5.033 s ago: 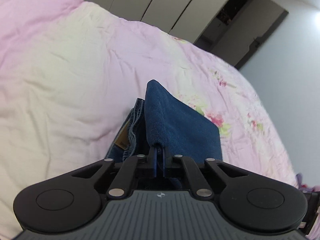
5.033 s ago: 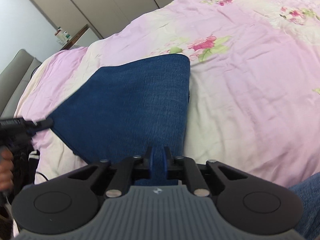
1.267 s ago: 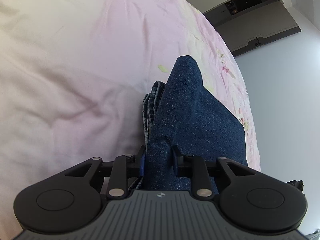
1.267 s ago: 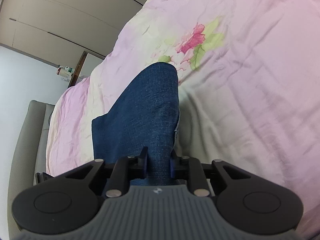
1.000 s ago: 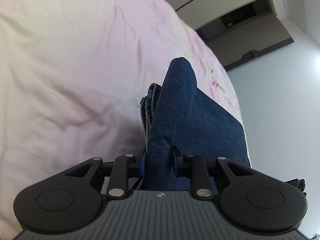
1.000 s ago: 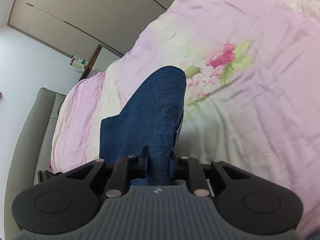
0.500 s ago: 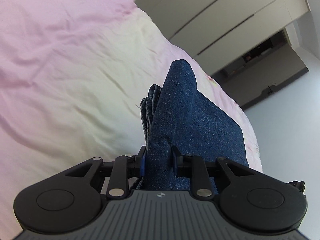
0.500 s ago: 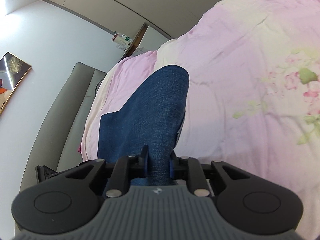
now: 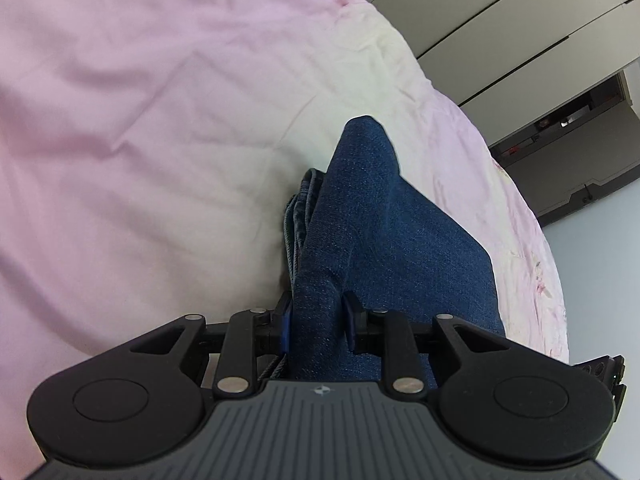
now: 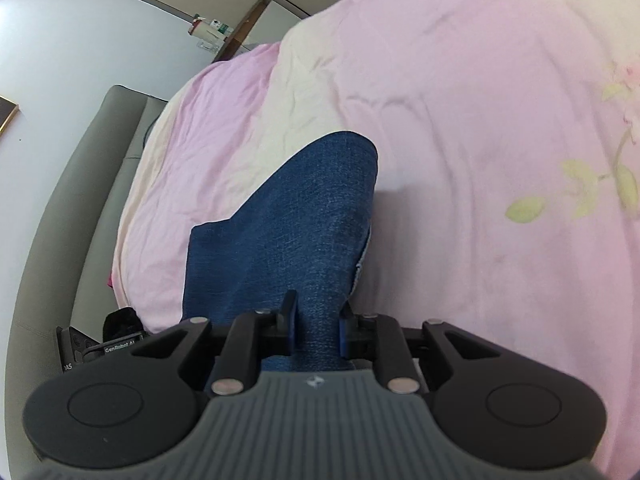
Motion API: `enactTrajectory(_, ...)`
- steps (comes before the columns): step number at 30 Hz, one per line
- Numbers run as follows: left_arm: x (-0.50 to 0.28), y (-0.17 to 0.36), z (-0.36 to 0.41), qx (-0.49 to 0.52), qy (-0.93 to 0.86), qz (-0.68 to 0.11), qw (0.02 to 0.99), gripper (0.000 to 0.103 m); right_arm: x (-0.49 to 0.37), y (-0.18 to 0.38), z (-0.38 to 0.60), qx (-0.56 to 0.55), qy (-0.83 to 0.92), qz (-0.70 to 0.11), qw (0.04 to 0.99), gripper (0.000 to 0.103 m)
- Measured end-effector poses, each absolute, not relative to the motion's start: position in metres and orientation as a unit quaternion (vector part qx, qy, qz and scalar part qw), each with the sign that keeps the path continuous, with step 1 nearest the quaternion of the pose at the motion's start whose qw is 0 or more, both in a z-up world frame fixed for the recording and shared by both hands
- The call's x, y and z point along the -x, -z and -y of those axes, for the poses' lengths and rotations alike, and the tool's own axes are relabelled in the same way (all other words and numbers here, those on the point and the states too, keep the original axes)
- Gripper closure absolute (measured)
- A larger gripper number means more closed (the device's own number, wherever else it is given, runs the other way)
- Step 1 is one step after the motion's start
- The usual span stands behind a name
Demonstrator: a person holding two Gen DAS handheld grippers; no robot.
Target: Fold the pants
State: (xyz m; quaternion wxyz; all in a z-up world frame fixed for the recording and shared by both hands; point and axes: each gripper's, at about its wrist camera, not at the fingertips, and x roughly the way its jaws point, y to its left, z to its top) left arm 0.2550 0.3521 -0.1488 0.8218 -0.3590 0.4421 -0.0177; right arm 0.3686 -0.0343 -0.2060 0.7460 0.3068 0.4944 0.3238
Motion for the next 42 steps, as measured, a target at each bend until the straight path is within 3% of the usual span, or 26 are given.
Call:
enactTrajectory(7, -0.247, 0.160, -0.354, 0.370, 0.024, -0.437, 0.819, 0.071, -0.378, 0.237, 0.024, -0.278, -0.296, -0.508, 0.760, 0.083)
enactTrajectory(13, -0.235, 0.124, -0.334, 0.297, -0.009, -0.427, 0.854, 0.067, -0.373, 0.210, 0.014, -0.220, -0.280, -0.499, 0.790, 0.071)
enactTrajectory(19, -0.193, 0.082, -0.300, 0.206, -0.018, -0.388, 0.898, 0.069, -0.326, 0.168, 0.017, -0.095, -0.279, -0.435, 0.851, 0.075)
enactTrajectory(23, -0.184, 0.081, -0.285, 0.185, -0.004, -0.397, 0.899, 0.078, -0.286, 0.160, 0.023, -0.052, -0.289, -0.404, 0.866, 0.087)
enactTrajectory(27, -0.190, 0.106, -0.282, 0.154, -0.036, -0.431, 0.888, 0.094, -0.274, 0.175, 0.009, -0.018, -0.290, -0.412, 0.863, 0.090)
enactTrajectory(31, -0.196, 0.130, -0.287, 0.168, -0.042, -0.450, 0.876, 0.094, -0.274, 0.191, 0.000, 0.002, -0.277, -0.424, 0.862, 0.091)
enactTrajectory(35, -0.197, 0.119, -0.286, 0.164, -0.050, -0.457, 0.873, 0.095, -0.278, 0.190, -0.004, 0.011, -0.268, -0.433, 0.860, 0.091)
enactTrajectory(42, -0.163, 0.032, -0.258, 0.106, -0.056, -0.381, 0.917, 0.089, -0.258, 0.131, 0.017, -0.013, -0.265, -0.405, 0.875, 0.081)
